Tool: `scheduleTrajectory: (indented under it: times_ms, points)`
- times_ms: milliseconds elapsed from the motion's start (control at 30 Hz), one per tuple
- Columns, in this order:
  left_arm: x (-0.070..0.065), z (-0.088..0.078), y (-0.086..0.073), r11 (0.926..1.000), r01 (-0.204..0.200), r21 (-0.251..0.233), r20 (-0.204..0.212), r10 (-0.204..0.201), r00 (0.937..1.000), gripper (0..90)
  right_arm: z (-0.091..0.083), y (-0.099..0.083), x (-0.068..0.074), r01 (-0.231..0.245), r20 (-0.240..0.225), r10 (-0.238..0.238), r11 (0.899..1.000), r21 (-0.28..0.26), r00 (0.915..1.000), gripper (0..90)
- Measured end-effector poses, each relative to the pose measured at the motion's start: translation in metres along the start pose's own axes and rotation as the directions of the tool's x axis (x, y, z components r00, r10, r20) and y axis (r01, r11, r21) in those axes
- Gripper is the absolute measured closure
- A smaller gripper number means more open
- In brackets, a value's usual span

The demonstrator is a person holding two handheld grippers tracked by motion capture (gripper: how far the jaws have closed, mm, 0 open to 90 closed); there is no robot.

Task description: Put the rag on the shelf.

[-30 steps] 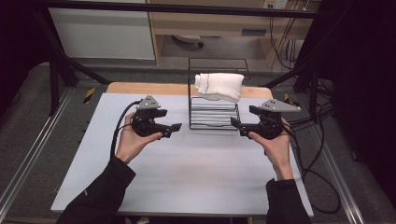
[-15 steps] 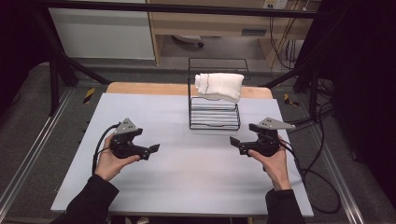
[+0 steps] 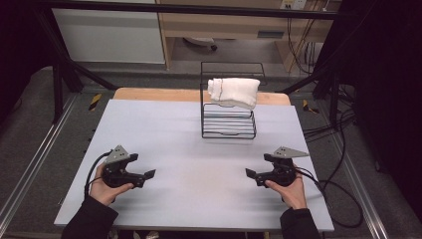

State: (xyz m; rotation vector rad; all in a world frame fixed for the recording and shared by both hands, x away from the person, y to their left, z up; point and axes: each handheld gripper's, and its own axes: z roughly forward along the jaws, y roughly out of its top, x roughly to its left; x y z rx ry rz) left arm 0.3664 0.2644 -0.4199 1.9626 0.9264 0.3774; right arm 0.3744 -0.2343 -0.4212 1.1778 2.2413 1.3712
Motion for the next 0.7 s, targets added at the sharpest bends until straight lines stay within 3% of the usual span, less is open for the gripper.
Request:
scheduleTrajectory:
  times_ms: [367,700]
  points:
    - [0.004,-0.004,-0.021,0.9998,0.011,0.014,0.01,-0.012,0.9999,7.1,-0.009,-0.027,-0.008,-0.035,-0.002,0.035,0.999,0.021,0.9994,2.1]
    - [0.008,-0.006,-0.026,0.9996,0.027,0.012,0.007,-0.027,0.9996,7.1,-0.01,-0.033,-0.011,-0.047,-0.002,0.047,0.998,0.038,0.9989,1.8]
